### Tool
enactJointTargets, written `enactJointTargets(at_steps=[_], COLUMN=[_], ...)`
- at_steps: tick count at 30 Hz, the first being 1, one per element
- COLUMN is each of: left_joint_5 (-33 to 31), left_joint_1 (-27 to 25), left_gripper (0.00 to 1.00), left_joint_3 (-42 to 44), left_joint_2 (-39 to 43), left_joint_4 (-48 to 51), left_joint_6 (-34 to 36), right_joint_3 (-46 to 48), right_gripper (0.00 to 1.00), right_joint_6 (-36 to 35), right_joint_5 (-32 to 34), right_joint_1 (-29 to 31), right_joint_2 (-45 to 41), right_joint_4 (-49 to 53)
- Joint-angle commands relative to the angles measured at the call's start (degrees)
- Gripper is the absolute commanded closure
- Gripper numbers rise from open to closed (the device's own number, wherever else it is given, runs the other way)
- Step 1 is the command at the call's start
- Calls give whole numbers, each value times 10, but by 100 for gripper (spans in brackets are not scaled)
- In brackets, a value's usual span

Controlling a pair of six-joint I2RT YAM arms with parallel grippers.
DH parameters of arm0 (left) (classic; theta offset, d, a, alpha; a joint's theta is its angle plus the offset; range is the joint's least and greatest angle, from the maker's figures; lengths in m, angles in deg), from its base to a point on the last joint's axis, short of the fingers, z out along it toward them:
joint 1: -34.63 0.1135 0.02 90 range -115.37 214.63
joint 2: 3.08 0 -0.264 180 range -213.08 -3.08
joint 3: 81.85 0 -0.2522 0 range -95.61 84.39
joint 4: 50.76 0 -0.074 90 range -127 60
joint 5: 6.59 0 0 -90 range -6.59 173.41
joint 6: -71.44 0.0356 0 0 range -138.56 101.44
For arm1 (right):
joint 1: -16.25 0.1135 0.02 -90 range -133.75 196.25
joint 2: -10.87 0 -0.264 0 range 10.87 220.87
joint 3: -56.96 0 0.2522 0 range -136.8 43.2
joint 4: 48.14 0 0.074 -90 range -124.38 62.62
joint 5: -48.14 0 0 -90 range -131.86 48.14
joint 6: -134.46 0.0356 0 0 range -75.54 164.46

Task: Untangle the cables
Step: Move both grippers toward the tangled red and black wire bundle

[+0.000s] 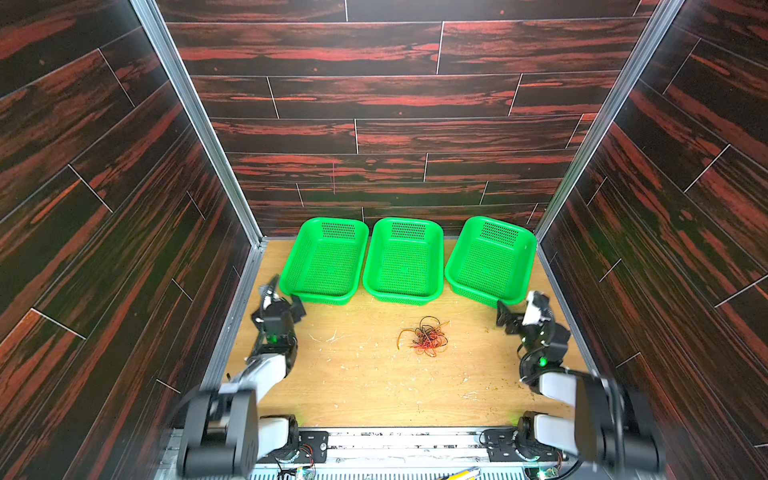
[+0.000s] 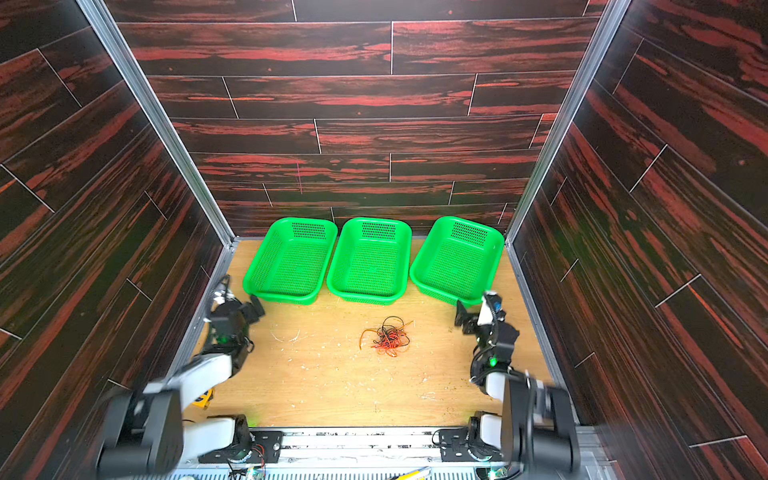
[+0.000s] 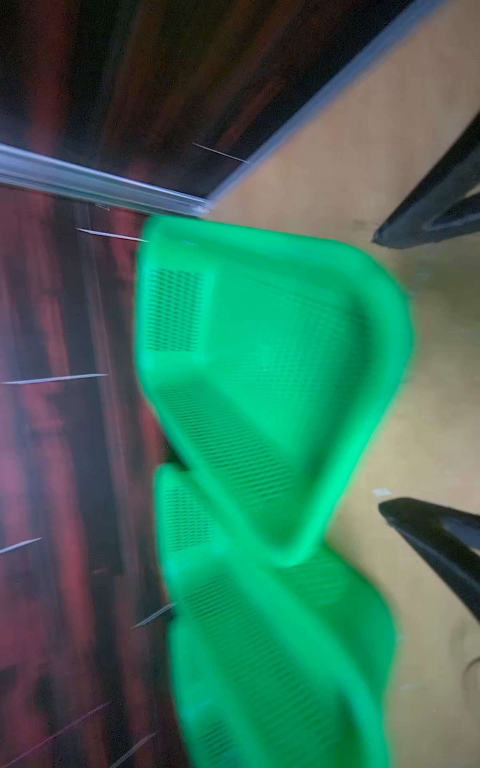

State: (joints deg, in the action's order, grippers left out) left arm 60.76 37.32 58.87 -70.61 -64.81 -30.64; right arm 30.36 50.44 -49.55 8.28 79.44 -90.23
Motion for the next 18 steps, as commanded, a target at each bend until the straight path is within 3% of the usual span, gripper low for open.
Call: enactJointTargets(at_steps=[1,5,11,14,18], left_joint_5=[-8,48,274,326,337], left_joint_1=[-2,-4,-35,-113,-236], left_gripper=[8,12,17,18,18], left_joint_3=[-45,-59,-50,-59,-86], left_joint_2=[54,131,213,197,123], left_joint_4=[164,259,283,279,277], left_joint_6=[-41,-72,-87,-69,-20], right_joint_3=[-44,-108,-204,-237,-264], right_gripper=[11,16,21,28,37], right_joint_6=[48,63,71,72,85], right_joint_5=[-35,-85,-139,-146,-183], right_joint_1=[4,14,65,97,133], right_joint_2=[-54,-86,-107,-95,-77], right_joint_4=[139,268,465,527,577])
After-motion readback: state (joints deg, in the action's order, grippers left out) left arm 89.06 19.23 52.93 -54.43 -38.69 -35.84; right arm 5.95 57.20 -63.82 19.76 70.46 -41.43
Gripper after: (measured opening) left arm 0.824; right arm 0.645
